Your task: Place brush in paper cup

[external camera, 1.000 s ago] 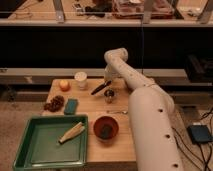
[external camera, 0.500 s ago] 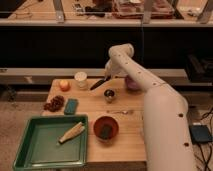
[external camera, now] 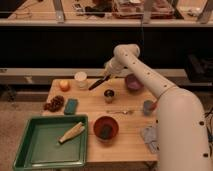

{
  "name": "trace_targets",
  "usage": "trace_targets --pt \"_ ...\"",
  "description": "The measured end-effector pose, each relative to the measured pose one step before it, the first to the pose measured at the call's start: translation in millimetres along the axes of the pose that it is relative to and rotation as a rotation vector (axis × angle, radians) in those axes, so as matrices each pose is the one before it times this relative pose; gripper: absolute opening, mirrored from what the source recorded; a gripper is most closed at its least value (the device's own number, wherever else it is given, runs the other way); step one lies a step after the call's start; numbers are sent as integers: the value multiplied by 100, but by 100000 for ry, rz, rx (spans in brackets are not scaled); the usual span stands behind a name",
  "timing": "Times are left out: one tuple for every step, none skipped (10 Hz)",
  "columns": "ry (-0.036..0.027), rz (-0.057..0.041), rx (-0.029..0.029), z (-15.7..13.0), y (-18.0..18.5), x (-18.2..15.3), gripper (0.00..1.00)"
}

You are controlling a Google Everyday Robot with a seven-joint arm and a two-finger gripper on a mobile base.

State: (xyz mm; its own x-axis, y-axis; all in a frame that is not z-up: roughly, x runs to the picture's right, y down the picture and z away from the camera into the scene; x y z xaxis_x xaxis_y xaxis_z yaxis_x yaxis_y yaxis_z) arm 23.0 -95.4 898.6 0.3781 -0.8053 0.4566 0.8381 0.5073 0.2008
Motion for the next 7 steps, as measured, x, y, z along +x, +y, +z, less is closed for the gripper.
trace_targets --pt "-2104 -1966 3490 -765 -335 -1173 0" --pt "-972 -1423 2091 -285 -359 -774 0" --pt "-451 -1319 1351 -87 -286 -569 0" --pt "-624 -2608 2360 -21 -598 -951 0" --pt "-584 -3219 2630 78 -495 -1082 0" --pt "-232 -2268 1985 106 -193 -522 0" --pt "-86 -1782 1432 154 -343 -239 0"
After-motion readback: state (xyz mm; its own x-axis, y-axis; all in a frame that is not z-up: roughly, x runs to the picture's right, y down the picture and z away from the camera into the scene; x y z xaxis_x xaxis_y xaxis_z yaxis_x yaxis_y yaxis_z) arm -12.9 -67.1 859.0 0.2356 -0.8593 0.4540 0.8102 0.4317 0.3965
